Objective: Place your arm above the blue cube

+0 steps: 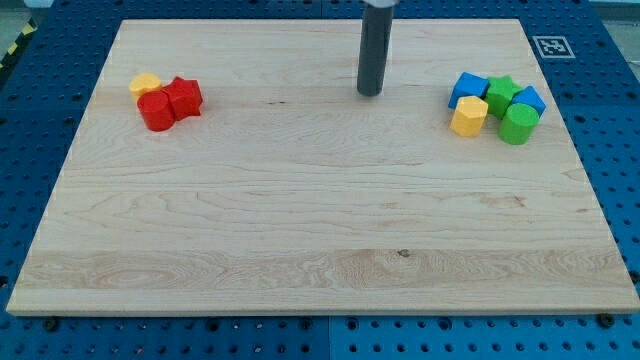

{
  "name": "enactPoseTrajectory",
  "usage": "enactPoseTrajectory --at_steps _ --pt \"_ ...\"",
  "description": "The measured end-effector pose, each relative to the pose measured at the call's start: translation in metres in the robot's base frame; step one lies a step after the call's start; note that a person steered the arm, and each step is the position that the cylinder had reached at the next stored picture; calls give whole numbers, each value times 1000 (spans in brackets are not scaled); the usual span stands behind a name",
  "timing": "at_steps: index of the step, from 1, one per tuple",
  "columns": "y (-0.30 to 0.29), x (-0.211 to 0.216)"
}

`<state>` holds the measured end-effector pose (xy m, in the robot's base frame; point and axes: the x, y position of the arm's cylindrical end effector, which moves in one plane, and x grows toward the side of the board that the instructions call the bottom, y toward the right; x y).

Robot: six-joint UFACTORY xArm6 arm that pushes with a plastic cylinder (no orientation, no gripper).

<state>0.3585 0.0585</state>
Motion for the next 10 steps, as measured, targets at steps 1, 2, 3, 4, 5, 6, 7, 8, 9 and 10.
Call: enactPoseTrajectory --at_steps 1,2,3,4,5,6,7,8,9,10 --pt "0 25" --pt "0 25" --pt "0 21" --pt "0 -5" --pt "0 -23" --pt "0 -22" --pt "0 -20" --pt "0 -15" --pt "0 -10" --pt "0 -8"
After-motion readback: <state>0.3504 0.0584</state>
